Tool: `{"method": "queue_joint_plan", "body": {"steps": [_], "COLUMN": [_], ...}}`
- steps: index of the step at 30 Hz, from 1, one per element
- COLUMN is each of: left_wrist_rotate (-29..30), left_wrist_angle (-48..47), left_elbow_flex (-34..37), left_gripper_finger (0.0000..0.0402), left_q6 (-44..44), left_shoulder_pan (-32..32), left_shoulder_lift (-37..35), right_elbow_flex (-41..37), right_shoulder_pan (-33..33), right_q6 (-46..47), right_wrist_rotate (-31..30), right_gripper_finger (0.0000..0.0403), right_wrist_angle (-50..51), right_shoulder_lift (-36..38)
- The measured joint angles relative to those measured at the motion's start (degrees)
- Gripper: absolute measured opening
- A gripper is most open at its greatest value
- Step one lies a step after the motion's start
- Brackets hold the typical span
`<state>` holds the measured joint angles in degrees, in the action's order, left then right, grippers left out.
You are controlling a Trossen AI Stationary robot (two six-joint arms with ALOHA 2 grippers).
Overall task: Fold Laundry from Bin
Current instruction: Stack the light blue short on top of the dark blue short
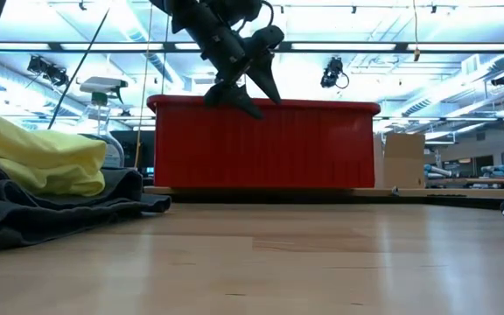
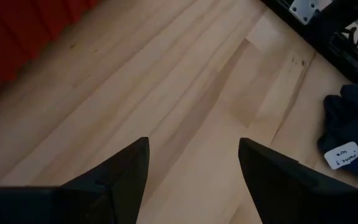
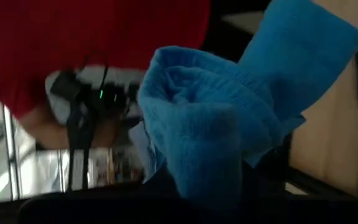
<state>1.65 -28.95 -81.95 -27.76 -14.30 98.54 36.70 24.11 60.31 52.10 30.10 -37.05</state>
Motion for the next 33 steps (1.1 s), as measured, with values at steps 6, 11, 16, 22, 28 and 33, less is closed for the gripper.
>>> {"method": "queue_joint_plan", "body": {"steps": [6,11,16,22,28,33], "left_wrist_rotate": [-0.02,-0.02,0.0,0.0,-0.02,-0.04], "left_wrist_angle": [0.02,0.11,0.13,-0.18,-1.9,-3.02], "left_elbow_flex": [0.0,0.0,0.0,0.0,0.0,0.0], "left_gripper_finger": [0.0251,0.0251,0.0251,0.0251,0.0251,0.0251], "left_q6": [-0.12,-0.14,-0.67,-0.71,-0.25,0.0], "left_shoulder_pan": [-0.08,-1.38,-2.06,-1.97,-1.49,-1.47], "left_shoulder_lift": [0.0,0.0,0.0,0.0,0.0,0.0], "right_elbow_flex": [0.03,-4.01,-6.8,-6.96,-1.11,5.61], "right_shoulder_pan": [7.29,5.37,0.82,-5.79,-6.98,-2.47], "right_q6": [-15.65,-29.92,-39.22,-44.88,-41.91,-32.94], "right_wrist_rotate": [-5.41,-9.15,-9.26,-10.33,3.59,11.58], "right_gripper_finger": [0.0043,0.0043,0.0043,0.0043,0.0043,0.0043], "right_wrist_angle": [5.21,7.93,8.95,11.77,15.86,6.38], "right_shoulder_lift": [-8.64,-17.82,-24.0,-25.75,-22.04,-19.91]}}
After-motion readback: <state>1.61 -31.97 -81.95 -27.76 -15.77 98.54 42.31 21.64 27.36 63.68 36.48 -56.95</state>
